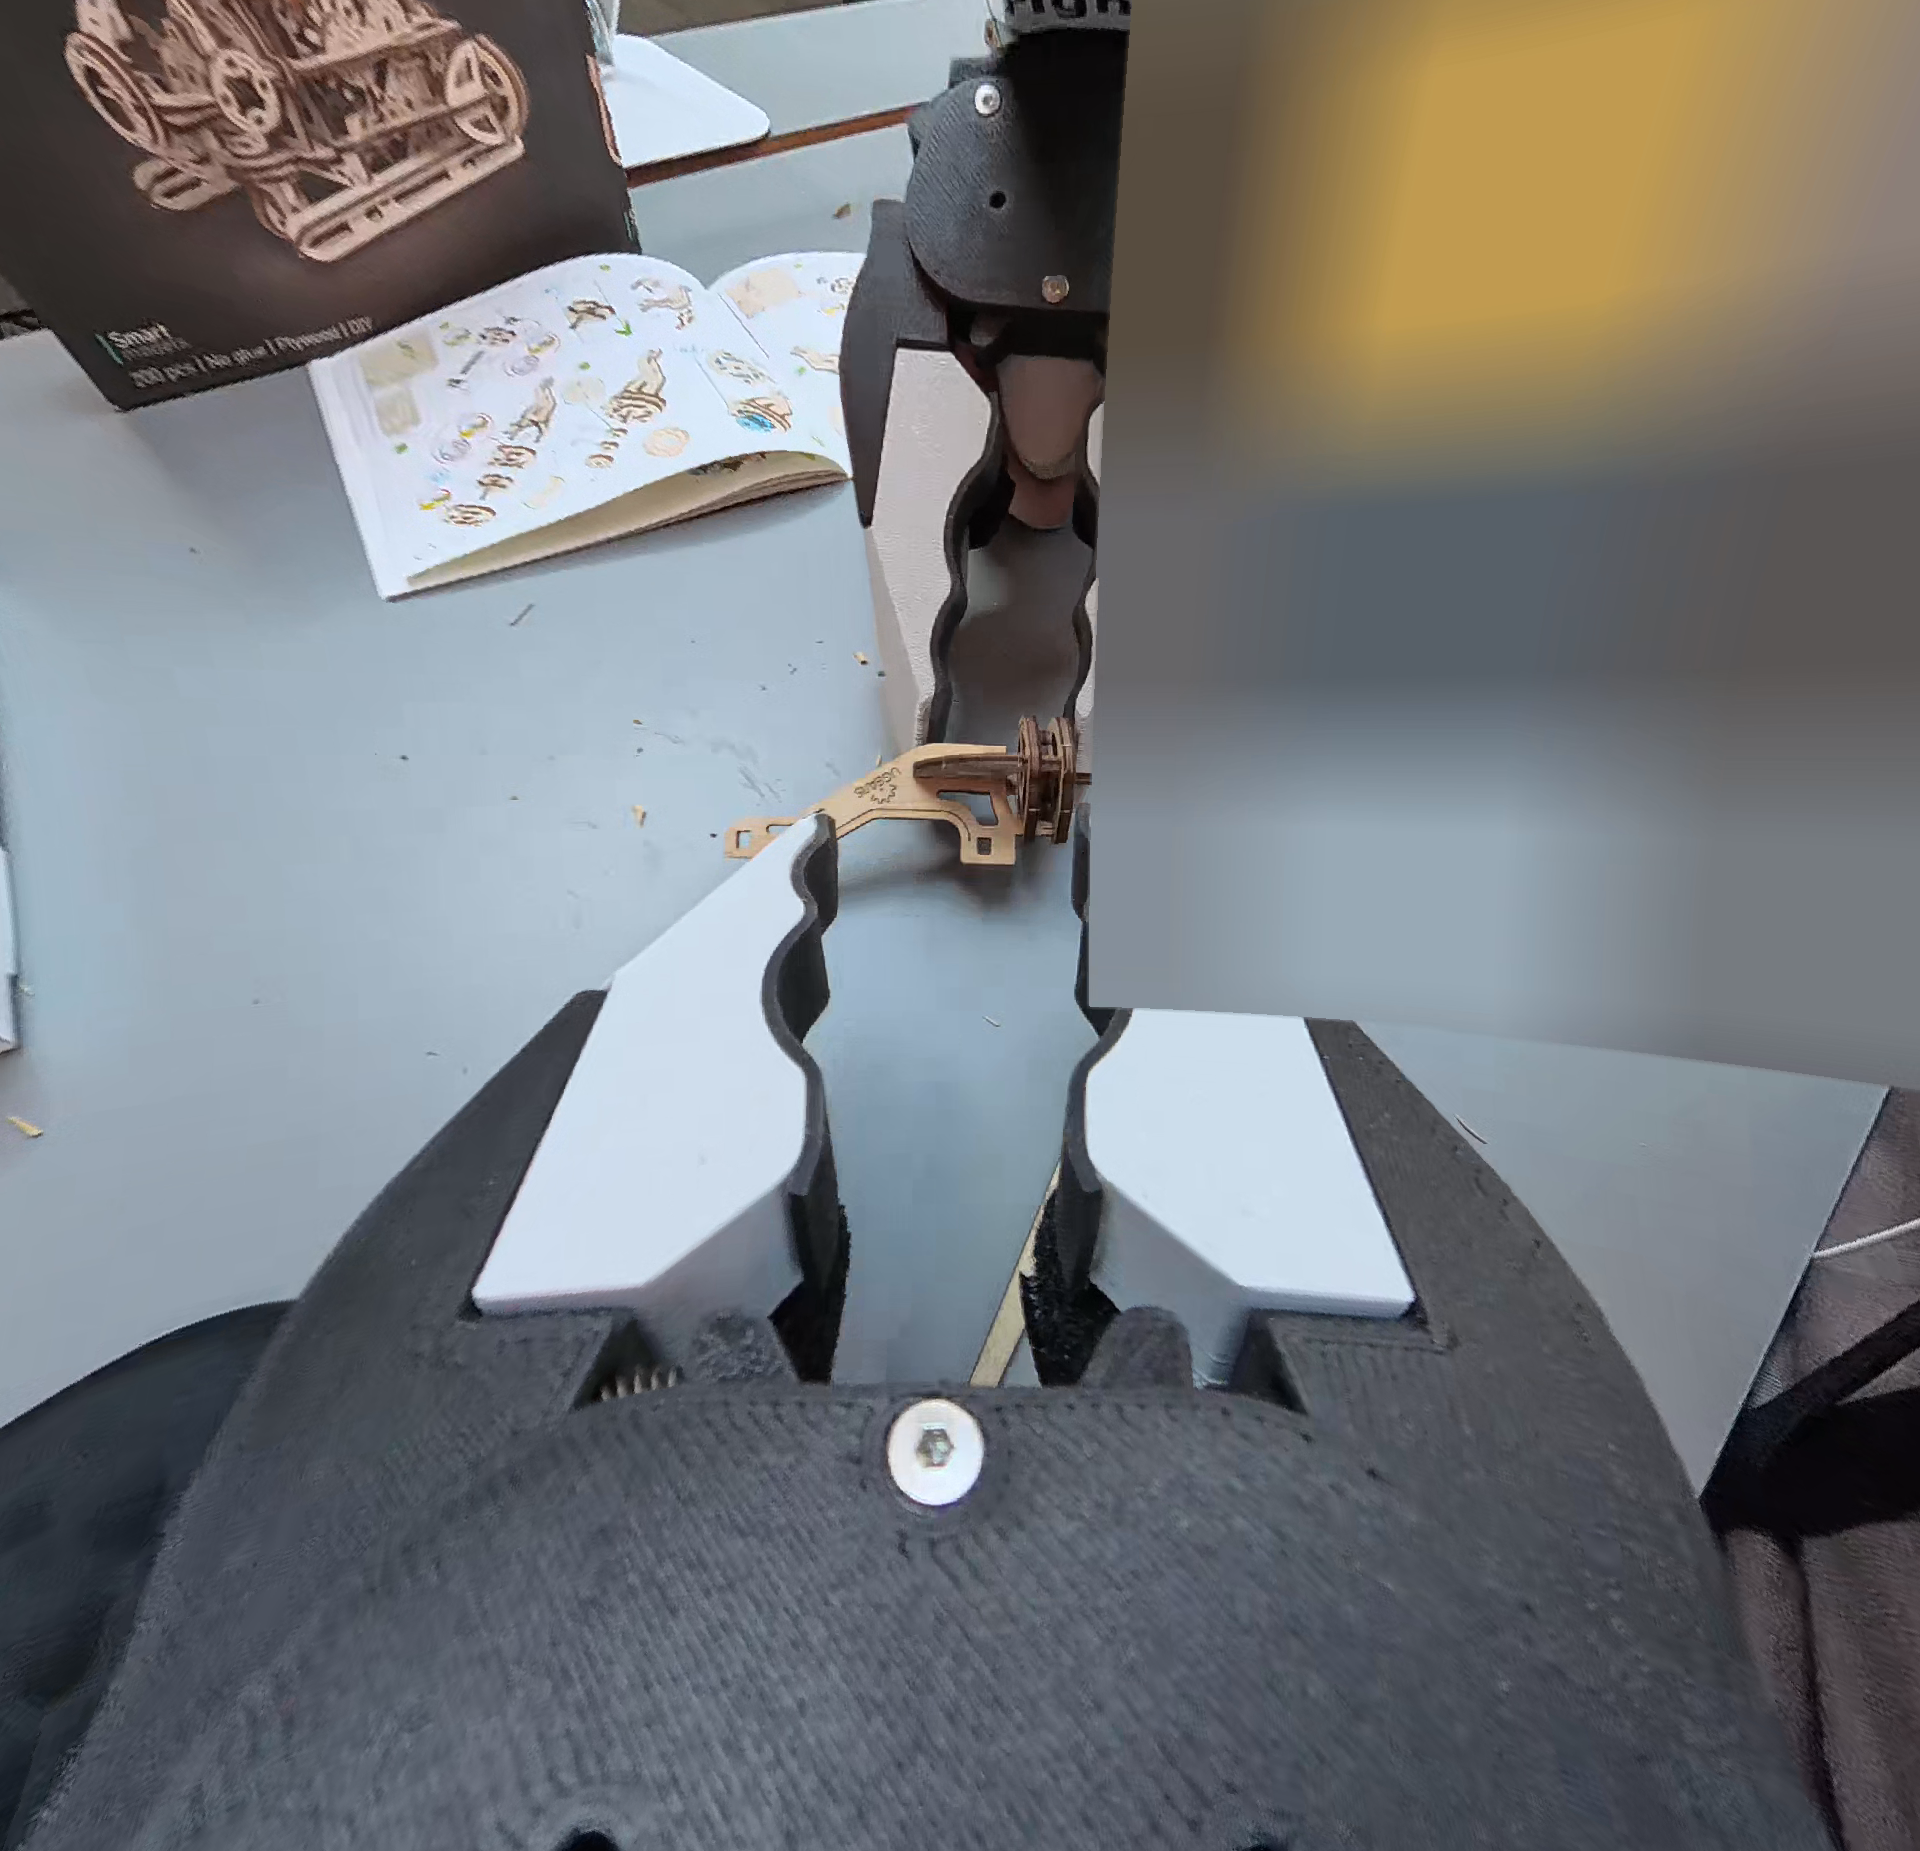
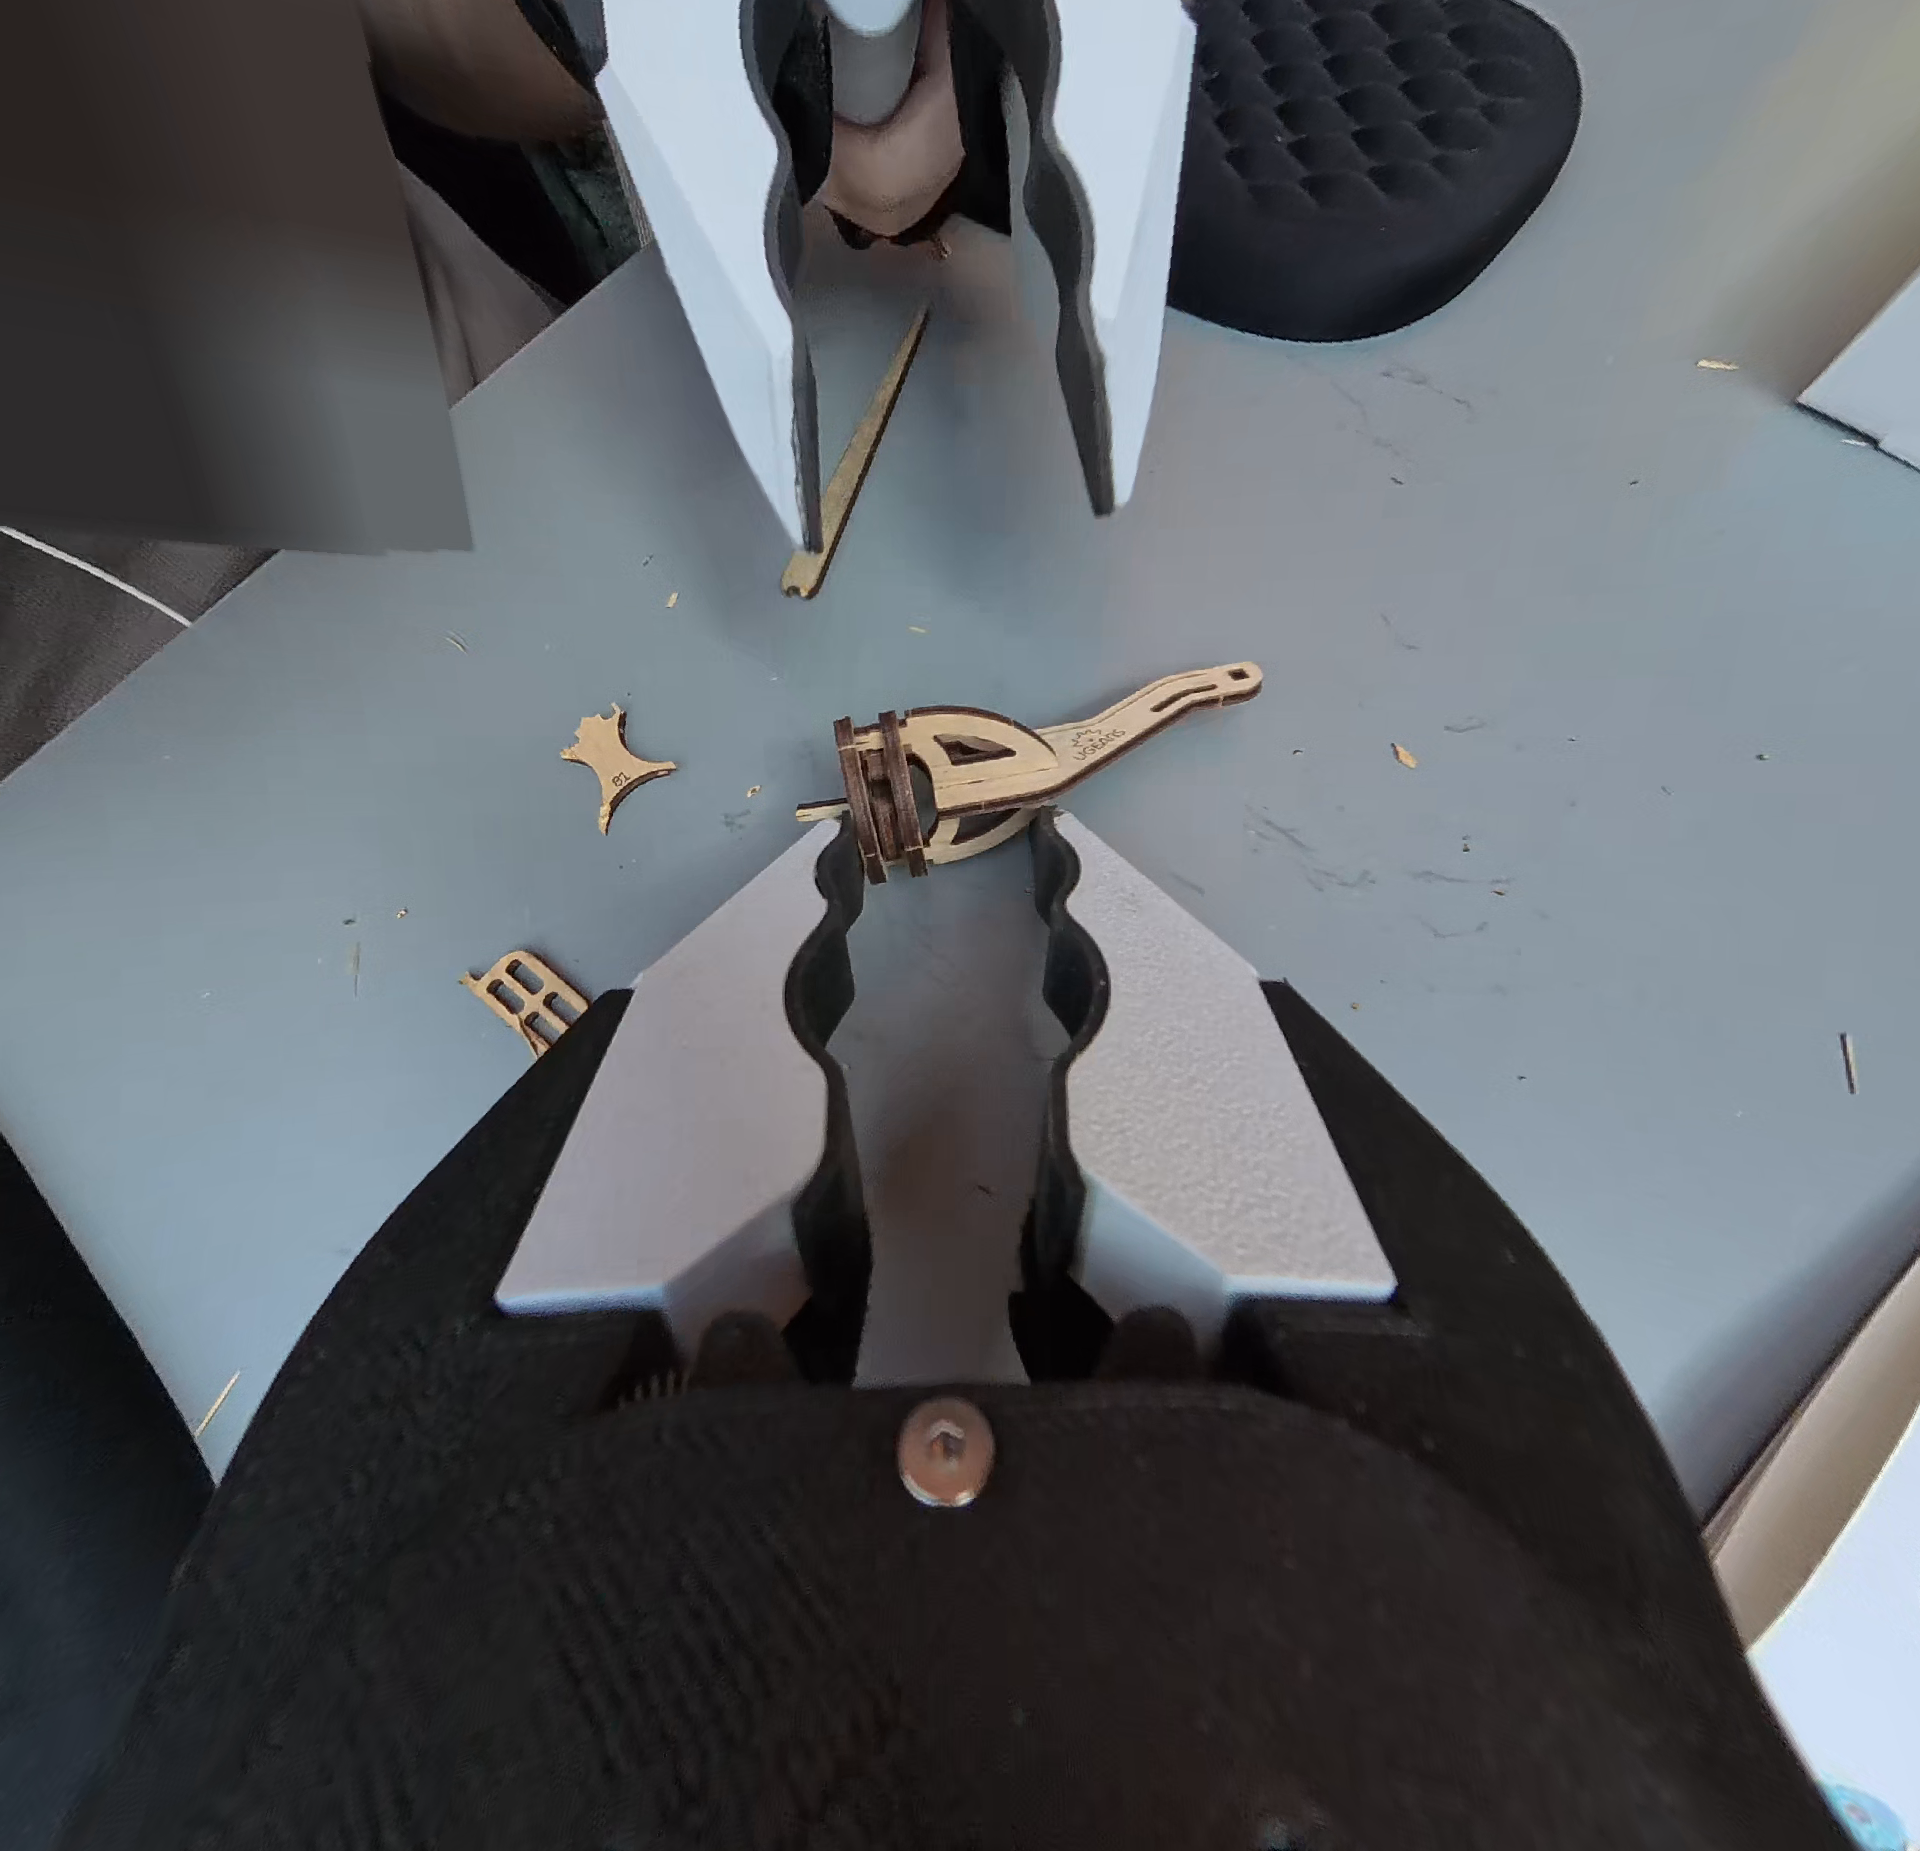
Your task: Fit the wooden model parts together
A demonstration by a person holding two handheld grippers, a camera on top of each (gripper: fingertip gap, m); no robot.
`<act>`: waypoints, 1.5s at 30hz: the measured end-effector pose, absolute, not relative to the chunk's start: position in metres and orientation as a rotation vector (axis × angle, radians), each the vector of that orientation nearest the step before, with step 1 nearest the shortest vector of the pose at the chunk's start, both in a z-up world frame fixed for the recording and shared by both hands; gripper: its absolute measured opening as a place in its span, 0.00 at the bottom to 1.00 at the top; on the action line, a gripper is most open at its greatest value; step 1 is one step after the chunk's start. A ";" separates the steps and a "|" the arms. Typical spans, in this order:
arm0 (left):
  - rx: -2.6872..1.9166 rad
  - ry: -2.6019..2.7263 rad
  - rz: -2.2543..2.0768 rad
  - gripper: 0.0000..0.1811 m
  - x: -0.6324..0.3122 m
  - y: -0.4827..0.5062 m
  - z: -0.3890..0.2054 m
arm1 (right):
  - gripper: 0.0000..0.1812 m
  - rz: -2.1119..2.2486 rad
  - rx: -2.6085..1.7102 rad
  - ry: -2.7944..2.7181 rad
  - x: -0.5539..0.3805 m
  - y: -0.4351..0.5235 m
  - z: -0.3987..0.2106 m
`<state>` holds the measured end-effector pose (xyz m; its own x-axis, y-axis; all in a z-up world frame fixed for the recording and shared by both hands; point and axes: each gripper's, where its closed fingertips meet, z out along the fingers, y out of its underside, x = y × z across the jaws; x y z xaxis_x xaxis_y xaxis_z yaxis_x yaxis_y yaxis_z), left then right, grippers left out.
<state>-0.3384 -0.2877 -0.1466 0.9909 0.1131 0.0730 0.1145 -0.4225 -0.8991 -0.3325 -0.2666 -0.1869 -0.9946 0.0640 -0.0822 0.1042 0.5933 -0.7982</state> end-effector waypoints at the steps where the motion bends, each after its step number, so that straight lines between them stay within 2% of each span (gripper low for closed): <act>1: -1.999 -0.161 0.012 0.24 -0.341 -0.292 -0.143 | 0.18 -1.408 0.162 2.751 -0.334 -0.266 -0.185; 13: -1.905 -0.106 -0.014 0.27 -0.369 -0.314 -0.114 | 0.18 -1.666 0.643 2.767 -0.347 -0.229 -0.140; 23: -1.920 -0.035 -0.161 0.29 -0.375 -0.309 -0.125 | 0.18 -1.720 1.249 2.852 -0.339 -0.195 -0.149; 28: -1.845 -0.029 -0.186 0.28 -0.377 -0.312 -0.110 | 0.18 -1.653 1.305 2.873 -0.330 -0.198 -0.160; 45: -1.828 -0.062 -0.169 0.27 -0.383 -0.314 -0.113 | 0.18 -1.656 1.333 2.895 -0.331 -0.191 -0.165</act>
